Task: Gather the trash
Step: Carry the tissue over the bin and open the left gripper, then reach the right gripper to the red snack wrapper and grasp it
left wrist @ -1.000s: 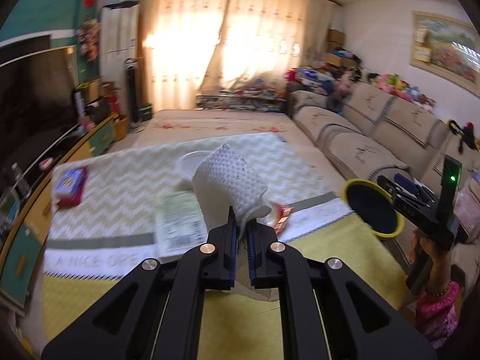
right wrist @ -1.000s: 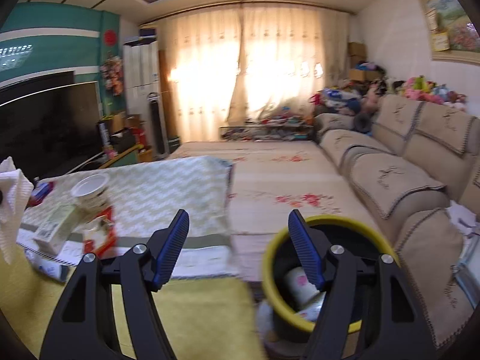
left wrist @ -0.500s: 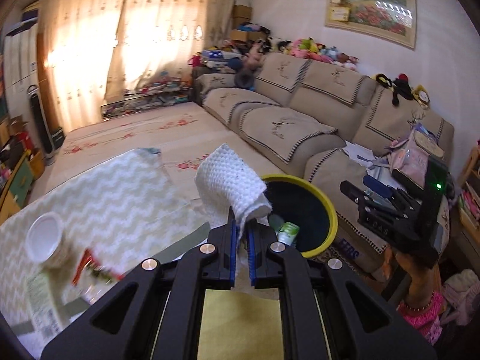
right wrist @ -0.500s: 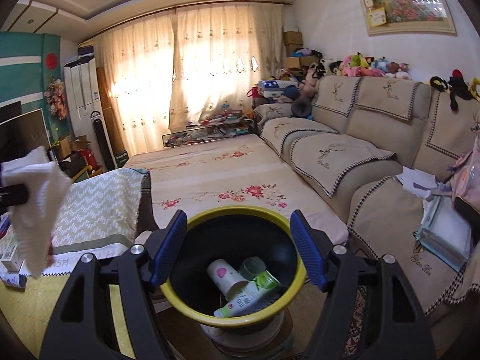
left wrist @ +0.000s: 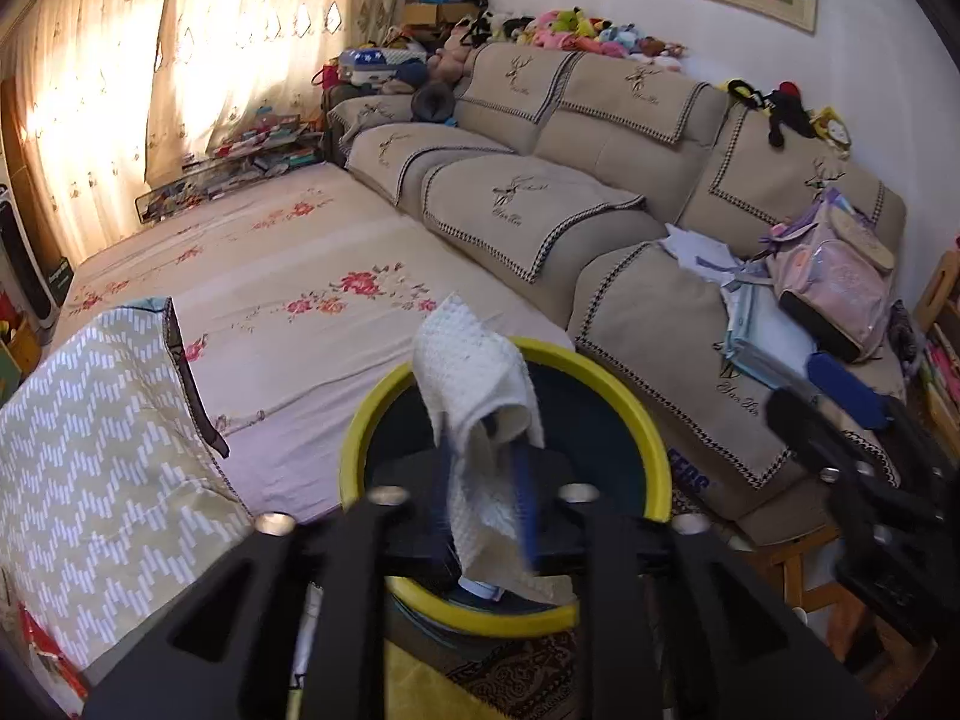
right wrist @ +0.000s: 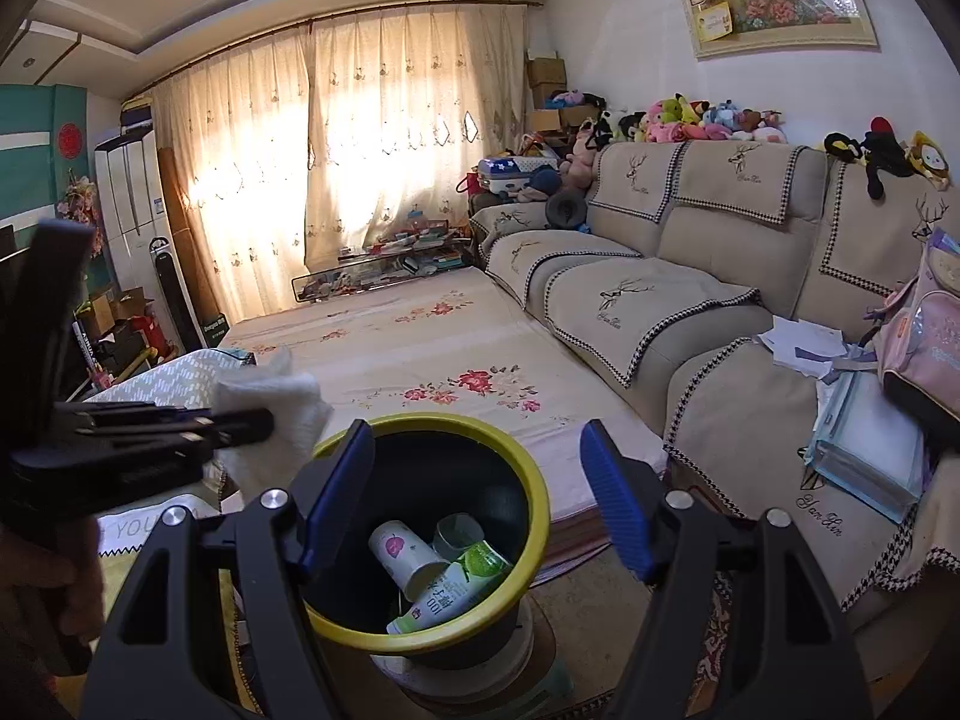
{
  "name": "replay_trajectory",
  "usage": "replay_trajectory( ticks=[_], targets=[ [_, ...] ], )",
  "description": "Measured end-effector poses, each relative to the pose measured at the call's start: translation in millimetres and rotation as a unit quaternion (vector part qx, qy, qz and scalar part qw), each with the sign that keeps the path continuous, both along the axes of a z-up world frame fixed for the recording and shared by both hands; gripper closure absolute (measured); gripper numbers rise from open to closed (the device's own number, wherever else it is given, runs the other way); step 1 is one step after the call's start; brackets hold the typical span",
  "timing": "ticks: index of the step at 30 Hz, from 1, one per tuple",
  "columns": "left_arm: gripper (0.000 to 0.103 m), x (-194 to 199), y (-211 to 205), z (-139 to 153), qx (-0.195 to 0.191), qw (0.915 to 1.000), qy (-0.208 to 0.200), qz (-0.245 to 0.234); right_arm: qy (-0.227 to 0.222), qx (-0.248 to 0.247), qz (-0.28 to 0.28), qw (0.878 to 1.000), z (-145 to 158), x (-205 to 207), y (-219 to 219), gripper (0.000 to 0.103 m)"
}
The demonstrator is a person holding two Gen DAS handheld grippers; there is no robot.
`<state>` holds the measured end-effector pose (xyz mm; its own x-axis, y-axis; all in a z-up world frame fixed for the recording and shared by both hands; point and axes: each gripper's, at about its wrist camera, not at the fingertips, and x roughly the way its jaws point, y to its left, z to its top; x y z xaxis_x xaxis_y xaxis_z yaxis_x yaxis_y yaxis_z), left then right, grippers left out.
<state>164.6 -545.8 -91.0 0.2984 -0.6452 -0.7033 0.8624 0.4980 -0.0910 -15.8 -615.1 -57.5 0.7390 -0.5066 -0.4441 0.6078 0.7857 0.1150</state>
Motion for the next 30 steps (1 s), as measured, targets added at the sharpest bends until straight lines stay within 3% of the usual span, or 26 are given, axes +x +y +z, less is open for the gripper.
replay_trajectory(
  ticks=[2,5,8,13,18,21,25,30],
  targets=[
    [0.035,2.7,-2.3,-3.5,-0.003,0.9999,-0.002,0.01,0.001,0.0,0.0,1.0,0.7,-0.2,0.0,0.035],
    [0.033,-0.6,13.7,3.8,-0.012,0.9997,-0.007,0.019,0.001,-0.001,0.003,1.0,1.9,1.1,3.6,0.035],
    [0.024,-10.5,47.9,21.5,-0.033,0.9987,-0.02,0.033,0.0,0.001,0.011,1.0,2.1,4.7,8.2,0.035],
    [0.018,-30.8,123.7,51.2,-0.077,0.9936,-0.037,0.073,0.003,0.007,0.035,0.999,-1.6,17.1,24.5,0.035],
    [0.005,-51.6,207.1,70.3,-0.084,0.985,-0.073,0.132,0.003,0.009,0.073,0.997,0.1,33.6,48.4,0.034],
    [0.005,-63.1,256.9,73.8,-0.076,0.9775,-0.09,0.175,0.011,0.002,0.113,0.994,1.3,49.8,75.7,0.032],
    [0.005,-75.7,330.0,72.3,-0.076,0.9609,-0.097,0.248,0.025,-0.006,0.179,0.984,0.6,73.5,117.7,0.031],
    [0.005,-88.5,410.8,59.4,-0.07,0.9371,-0.098,0.328,0.042,0.005,0.297,0.954,-5.4,110.4,180.3,0.031]
  ],
)
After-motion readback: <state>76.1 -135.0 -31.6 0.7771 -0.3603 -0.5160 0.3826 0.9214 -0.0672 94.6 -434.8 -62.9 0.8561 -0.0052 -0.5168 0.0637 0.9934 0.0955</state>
